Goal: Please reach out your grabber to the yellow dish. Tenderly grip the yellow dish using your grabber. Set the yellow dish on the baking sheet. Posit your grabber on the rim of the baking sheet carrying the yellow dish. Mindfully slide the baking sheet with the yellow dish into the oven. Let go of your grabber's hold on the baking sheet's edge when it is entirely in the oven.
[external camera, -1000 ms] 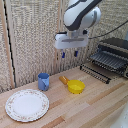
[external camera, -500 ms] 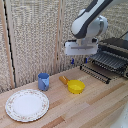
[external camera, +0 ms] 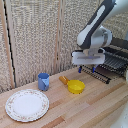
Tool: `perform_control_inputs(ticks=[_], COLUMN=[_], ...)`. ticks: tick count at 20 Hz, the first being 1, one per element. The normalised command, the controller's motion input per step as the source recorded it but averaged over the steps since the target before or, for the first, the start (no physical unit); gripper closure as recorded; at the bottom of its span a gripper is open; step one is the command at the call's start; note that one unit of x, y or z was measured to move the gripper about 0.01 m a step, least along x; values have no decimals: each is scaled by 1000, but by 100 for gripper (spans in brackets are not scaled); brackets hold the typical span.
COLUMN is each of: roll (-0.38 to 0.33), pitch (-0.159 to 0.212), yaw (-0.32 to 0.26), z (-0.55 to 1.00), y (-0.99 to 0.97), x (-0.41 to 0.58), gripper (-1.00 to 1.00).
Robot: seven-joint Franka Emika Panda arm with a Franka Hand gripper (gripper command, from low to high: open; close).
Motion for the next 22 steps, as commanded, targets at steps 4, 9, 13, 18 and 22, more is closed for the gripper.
perform_control_inputs(ticks=[4,9,13,18,22], roll=[-87,-90,-83,-38,-21], pitch=[-3,0,0,-3,0], yaw=[103,162,108,58,0], z=[-500,-371,-295,-218,-31], y=[133,294,190,16,41], x=[-236,-32,141,134,0], gripper=[-100,-100,-100,100,100])
